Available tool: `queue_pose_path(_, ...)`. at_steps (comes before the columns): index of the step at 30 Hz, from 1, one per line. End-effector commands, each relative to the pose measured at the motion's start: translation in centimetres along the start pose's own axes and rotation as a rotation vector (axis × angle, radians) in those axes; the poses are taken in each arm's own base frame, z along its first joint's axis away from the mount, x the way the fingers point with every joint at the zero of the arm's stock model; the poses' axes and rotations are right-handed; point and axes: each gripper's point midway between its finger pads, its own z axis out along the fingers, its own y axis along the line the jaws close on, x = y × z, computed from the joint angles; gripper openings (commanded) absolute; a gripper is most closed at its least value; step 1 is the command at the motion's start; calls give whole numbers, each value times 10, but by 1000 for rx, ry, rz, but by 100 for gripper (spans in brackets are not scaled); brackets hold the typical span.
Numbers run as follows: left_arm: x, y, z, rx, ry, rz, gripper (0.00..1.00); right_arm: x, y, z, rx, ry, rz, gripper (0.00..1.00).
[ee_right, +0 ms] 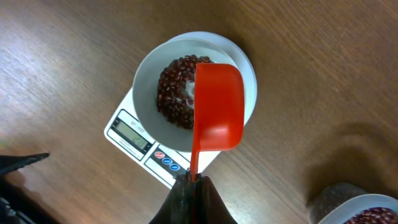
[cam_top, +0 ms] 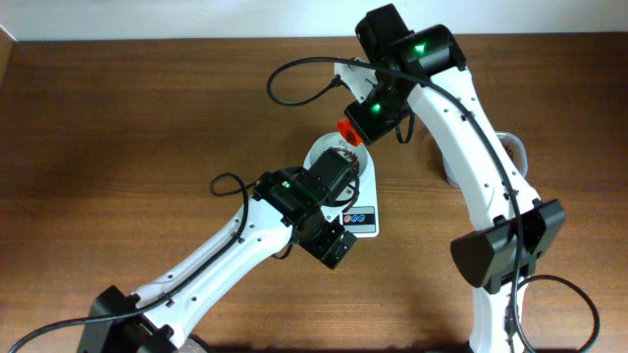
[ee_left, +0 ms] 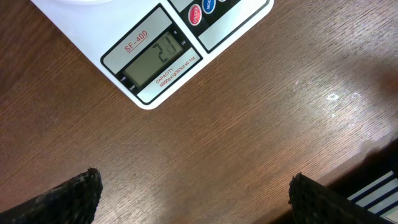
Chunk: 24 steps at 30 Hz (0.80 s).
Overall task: Scoop item into bowl and weigh 50g on scale
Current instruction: 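Tip the scoop with the right gripper to pour beans into the bowl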
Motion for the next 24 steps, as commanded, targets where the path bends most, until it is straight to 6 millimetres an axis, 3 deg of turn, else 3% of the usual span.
queue_pose_path(1,1,2,-5,-7,-19,15,99,-4,-3,-7,65,-10,-47,4)
queue_pose_path(10,1,2,-5,-7,-19,15,99,-7,4,-6,267,29,-147,4)
queue_pose_path(24,1,2,-5,-7,-19,14,99,-14,12,-4,231,0,-153,4)
